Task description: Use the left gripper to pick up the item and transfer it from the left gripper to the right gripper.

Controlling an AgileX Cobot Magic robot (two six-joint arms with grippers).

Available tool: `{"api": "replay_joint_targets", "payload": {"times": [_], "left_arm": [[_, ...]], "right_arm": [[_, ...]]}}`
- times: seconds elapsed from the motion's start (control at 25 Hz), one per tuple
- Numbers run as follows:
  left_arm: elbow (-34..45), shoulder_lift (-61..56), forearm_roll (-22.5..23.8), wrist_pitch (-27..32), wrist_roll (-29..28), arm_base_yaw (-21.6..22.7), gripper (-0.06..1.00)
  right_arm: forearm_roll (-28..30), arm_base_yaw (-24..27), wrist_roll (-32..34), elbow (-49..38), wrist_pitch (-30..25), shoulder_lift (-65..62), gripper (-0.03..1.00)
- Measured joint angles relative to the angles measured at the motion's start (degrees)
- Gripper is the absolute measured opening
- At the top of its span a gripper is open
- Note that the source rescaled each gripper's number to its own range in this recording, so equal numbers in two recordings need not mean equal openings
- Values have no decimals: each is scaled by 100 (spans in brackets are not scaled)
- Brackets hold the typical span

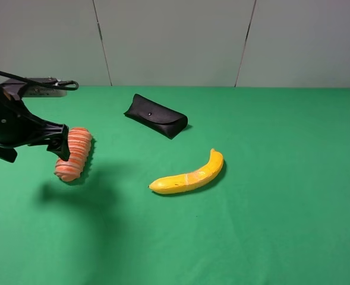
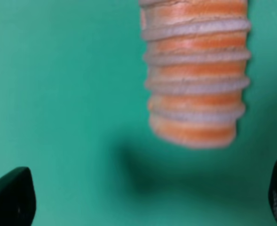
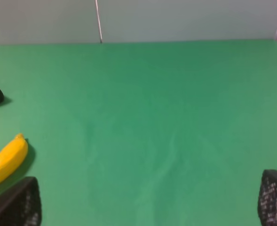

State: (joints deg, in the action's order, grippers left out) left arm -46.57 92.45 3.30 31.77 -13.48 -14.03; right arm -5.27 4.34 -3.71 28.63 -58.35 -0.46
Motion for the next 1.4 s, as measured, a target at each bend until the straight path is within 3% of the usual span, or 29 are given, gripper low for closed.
{"api": "replay_joint_targets", "payload": {"times": [0.6, 1.0, 1.08, 1.2, 1.32, 1.4], "left_arm": [[-370, 1487, -49, -1209, -193, -291, 100], [-370, 1507, -49, -1384, -226, -291, 96], [-370, 1507, -49, -1372, -233, -291, 90], [-370, 1507, -49, -1322, -239, -291, 72], [-370, 1507, -49, -1290, -239, -291, 41], [-370, 1507, -49, -1290, -239, -291, 25]], "right_arm": [[0, 0, 0, 0, 0, 0, 100], [0, 0, 0, 0, 0, 0, 100], [0, 0, 0, 0, 0, 0, 100], [0, 0, 0, 0, 0, 0, 100], [0, 0, 0, 0, 0, 0, 100], [0, 0, 0, 0, 0, 0, 100]]}}
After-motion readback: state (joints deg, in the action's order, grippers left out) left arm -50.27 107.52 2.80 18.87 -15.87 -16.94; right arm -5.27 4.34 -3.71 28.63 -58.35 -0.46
